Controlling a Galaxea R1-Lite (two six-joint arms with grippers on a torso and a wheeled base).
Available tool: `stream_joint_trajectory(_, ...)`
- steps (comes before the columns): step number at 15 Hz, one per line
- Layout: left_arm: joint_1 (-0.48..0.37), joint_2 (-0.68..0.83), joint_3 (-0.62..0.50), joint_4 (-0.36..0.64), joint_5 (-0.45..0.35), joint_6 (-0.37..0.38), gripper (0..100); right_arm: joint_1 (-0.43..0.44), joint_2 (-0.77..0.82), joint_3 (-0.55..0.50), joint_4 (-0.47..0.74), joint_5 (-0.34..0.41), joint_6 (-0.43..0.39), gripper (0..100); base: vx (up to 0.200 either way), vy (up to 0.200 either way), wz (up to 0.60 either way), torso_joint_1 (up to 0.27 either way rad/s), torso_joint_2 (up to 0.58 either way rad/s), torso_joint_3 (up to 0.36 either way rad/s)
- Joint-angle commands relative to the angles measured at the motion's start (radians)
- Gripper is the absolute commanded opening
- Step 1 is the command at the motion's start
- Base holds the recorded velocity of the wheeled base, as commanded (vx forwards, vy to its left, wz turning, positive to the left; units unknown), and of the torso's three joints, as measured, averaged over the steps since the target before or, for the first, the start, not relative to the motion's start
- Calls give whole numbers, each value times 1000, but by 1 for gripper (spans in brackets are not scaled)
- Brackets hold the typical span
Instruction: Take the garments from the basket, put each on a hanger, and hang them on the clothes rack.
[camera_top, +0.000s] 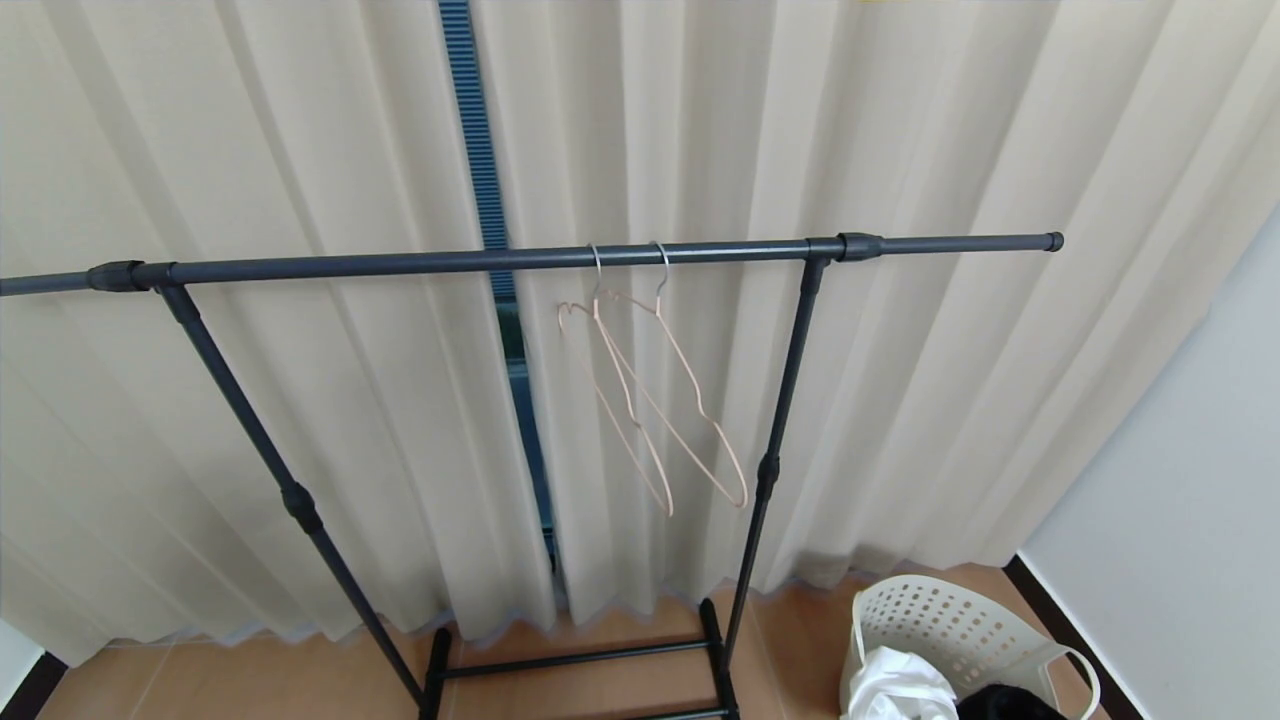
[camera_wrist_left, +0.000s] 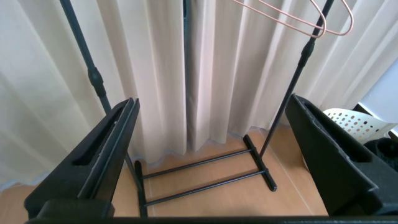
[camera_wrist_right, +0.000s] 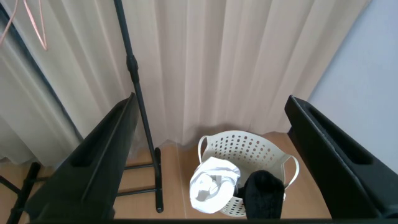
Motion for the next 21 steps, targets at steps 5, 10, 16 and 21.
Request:
stream_joint_trajectory(5, 0, 1, 0, 0, 0, 0, 100, 0, 1, 0, 0, 0, 0, 100, 0, 0, 0, 0, 0, 0)
stream_joint_trajectory(10, 0, 1, 0, 0, 0, 0, 100, 0, 1, 0, 0, 0, 0, 100, 0, 0, 0, 0, 0, 0)
stream_joint_trajectory(16, 0, 1, 0, 0, 0, 0, 100, 0, 1, 0, 0, 0, 0, 100, 0, 0, 0, 0, 0, 0)
stream_joint_trajectory(21, 0, 1, 0, 0, 0, 1, 100, 0, 1, 0, 0, -3, 0, 100, 0, 0, 0, 0, 0, 0)
